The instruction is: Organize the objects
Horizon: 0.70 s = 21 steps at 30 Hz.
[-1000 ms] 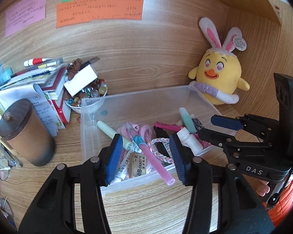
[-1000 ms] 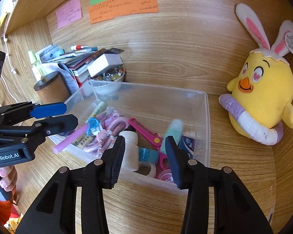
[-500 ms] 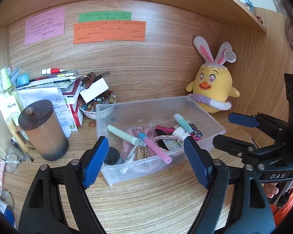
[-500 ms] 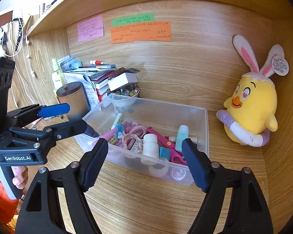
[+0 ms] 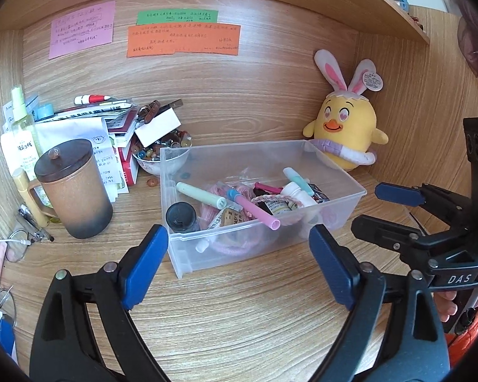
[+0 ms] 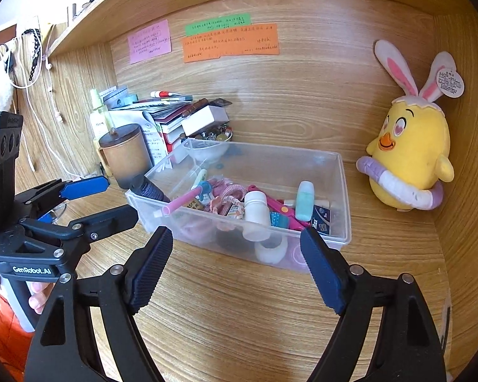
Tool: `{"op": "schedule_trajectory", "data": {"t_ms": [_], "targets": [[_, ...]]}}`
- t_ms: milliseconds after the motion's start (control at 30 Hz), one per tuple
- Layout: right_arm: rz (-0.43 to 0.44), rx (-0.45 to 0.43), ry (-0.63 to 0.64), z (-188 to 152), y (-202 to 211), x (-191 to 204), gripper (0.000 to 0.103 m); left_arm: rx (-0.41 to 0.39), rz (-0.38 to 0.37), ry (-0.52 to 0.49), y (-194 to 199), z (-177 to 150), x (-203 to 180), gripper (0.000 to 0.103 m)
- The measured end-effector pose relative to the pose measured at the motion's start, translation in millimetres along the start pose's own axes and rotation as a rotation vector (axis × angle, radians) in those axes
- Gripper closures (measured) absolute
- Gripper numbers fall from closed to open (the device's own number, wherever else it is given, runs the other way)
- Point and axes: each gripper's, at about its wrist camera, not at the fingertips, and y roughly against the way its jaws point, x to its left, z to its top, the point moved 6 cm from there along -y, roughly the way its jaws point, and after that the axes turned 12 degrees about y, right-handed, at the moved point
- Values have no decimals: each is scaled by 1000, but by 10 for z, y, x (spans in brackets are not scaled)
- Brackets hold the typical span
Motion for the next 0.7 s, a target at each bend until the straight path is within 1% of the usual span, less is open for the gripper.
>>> {"op": "schedule_trajectory", "data": {"t_ms": [167,700], "targets": [[6,-1,-7,7,-8,-3,23,3,-6,-2,-5,-8,-19,10],[11,0,-12,12,-15,-16,23,4,-7,9,4,1,-17,9]]}}
